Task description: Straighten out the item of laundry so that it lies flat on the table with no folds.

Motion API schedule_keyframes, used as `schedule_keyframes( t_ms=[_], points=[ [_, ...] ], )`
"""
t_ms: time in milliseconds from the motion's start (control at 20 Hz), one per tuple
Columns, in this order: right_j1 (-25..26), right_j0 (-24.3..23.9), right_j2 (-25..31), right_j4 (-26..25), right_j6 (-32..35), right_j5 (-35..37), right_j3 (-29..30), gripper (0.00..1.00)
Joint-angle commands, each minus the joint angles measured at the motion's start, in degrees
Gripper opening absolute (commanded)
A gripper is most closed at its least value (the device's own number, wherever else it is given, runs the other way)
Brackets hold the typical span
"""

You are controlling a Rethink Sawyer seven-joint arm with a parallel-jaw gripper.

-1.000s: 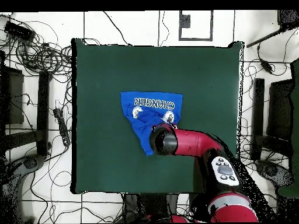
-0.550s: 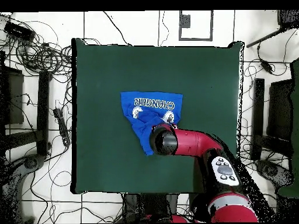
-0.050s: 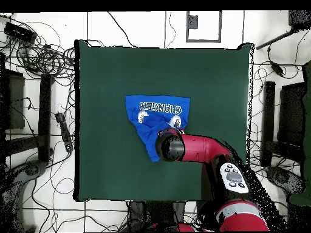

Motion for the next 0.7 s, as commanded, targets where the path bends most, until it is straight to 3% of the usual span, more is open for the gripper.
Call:
schedule_keyframes(
  t_ms=[50, 700],
  points=[
    [3.5, 0.3, 4.7, -1.1, 6.1, -2.9, 0.1, 1.00],
    [4.6, -0.1, 5.2, -1.1, 6.4, -4.4, 0.3, 1.00]
  ],
)
